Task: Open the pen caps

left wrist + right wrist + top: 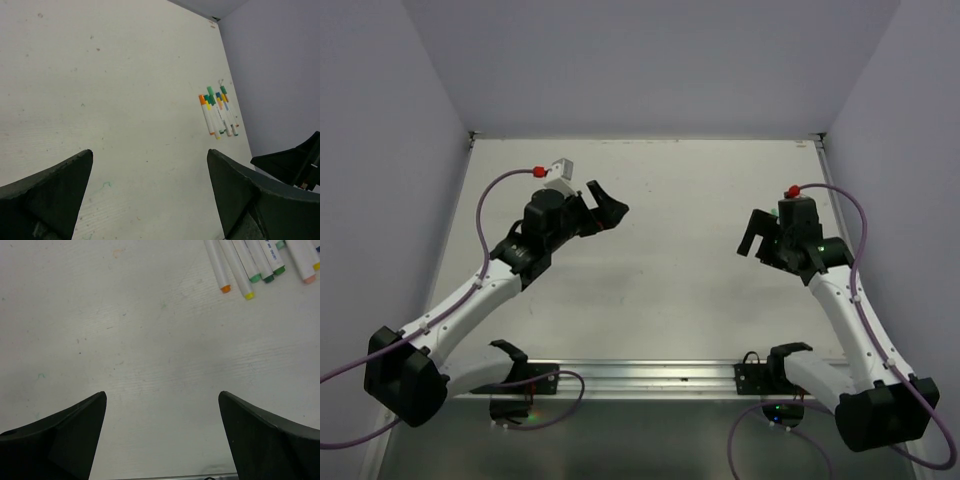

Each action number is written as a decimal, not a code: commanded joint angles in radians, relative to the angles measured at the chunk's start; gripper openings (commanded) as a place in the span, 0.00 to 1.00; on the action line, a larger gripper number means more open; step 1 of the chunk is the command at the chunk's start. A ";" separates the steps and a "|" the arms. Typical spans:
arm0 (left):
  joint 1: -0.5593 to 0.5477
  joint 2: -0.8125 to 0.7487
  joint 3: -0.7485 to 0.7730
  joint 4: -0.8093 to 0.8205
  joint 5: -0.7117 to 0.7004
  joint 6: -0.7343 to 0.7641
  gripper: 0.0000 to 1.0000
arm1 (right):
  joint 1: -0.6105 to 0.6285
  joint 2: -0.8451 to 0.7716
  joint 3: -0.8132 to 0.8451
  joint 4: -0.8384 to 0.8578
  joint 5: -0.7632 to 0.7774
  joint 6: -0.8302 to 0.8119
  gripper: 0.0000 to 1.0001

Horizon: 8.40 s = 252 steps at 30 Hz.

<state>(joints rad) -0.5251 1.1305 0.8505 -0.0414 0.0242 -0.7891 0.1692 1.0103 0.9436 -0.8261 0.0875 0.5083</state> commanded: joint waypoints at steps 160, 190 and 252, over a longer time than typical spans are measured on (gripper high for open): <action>0.096 0.321 -0.215 0.807 0.632 -0.320 0.00 | 0.576 0.347 0.129 0.551 -0.324 -0.143 0.92; 0.187 0.333 -0.209 0.867 0.316 -0.368 0.00 | 0.786 0.399 0.031 0.466 -0.095 -0.027 0.00; 0.511 0.960 0.624 -0.295 -0.199 0.162 0.68 | 0.758 0.599 0.147 0.443 0.076 -0.126 0.99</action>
<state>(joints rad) -0.0307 2.1101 1.4799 -0.2668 -0.1429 -0.6495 0.9516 1.7546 1.0763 -0.3645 0.1165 0.4297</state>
